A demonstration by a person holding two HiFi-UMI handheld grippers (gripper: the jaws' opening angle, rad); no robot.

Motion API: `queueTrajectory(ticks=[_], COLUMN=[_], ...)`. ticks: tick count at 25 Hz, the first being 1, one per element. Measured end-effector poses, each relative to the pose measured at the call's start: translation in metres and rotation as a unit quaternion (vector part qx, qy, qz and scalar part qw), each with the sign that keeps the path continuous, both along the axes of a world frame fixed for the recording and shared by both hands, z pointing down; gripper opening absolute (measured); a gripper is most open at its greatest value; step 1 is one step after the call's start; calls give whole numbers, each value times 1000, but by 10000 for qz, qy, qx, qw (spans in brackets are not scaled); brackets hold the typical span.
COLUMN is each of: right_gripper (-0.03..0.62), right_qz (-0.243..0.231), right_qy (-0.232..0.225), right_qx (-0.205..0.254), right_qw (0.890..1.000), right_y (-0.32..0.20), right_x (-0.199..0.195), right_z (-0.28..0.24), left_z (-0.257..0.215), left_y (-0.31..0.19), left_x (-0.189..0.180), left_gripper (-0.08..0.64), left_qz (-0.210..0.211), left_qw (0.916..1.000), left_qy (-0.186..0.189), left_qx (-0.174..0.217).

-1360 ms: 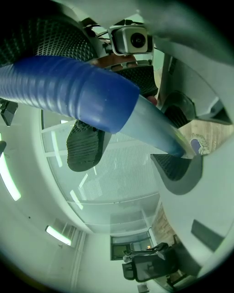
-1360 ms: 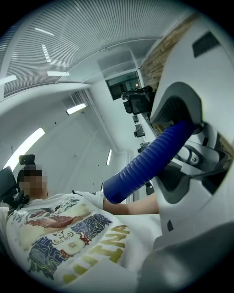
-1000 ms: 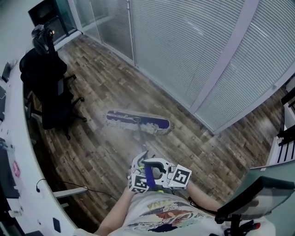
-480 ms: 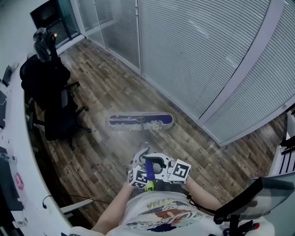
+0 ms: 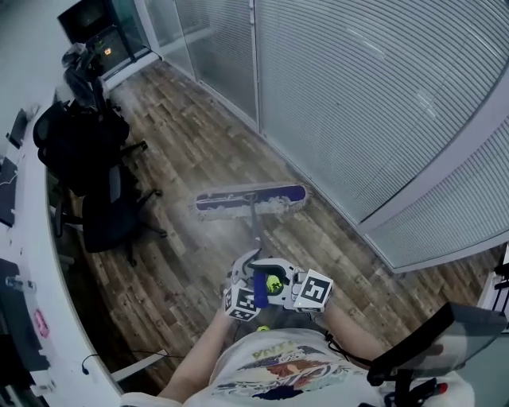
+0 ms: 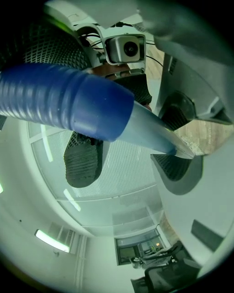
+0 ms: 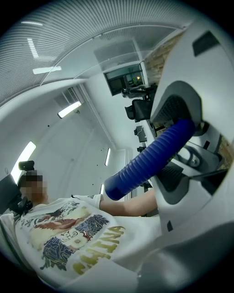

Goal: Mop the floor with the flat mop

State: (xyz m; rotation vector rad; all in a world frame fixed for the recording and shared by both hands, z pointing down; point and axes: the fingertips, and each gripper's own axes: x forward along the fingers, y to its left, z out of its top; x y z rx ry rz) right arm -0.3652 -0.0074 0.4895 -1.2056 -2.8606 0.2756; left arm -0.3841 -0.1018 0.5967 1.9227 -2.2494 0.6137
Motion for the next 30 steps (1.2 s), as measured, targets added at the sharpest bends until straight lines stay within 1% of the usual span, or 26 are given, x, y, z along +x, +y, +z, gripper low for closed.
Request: queueTrajectory(ticks=[4,6,10,12,15,19,22,24,26,30], right_gripper=[279,279,282,285,288,288,288,288,288,288], right_qz=[-131,-198,-198,-158,-76,-11,21,11,-80,-161], right_qy=[-186,-217,-8,66,175,244,314,354,384,445], right_qx=[17,21,-194,-239,-272,-321,-295,-256,-185,-28], right_qw=[9997,9996,9996,9996,9994,9992,9991,9990,9991,9989], right_y=[-64,-93,-143,-164,-182,-186,-175,-160,-139,-106], right_x=[-64,-90,-136,-156,-174,-179,-173,-164,-152,-113], right_z=[-5,-8,-8,-5,1,11,14,13,12,15], left_z=[-3,-5,-7,-4,3,7,14,14,15,21], left_y=[-62,-91,-137,-156,-172,-175,-163,-147,-123,-86], left_x=[-67,-94,-144,-163,-181,-188,-182,-174,-163,-124], left_gripper=[118,118,118,118,118,118,120,120,120,118], left_qz=[-22,-51,-152,-86,6,-228,-219,-249,-402,-573], left_qw=[9998,9997,9996,9991,9981,9990,9988,9988,9984,9976], left_qy=[-142,-131,-61,-180,-327,-124,-139,-118,-56,99], left_qx=[-166,-211,-250,-375,-525,-372,-405,-398,-388,-371])
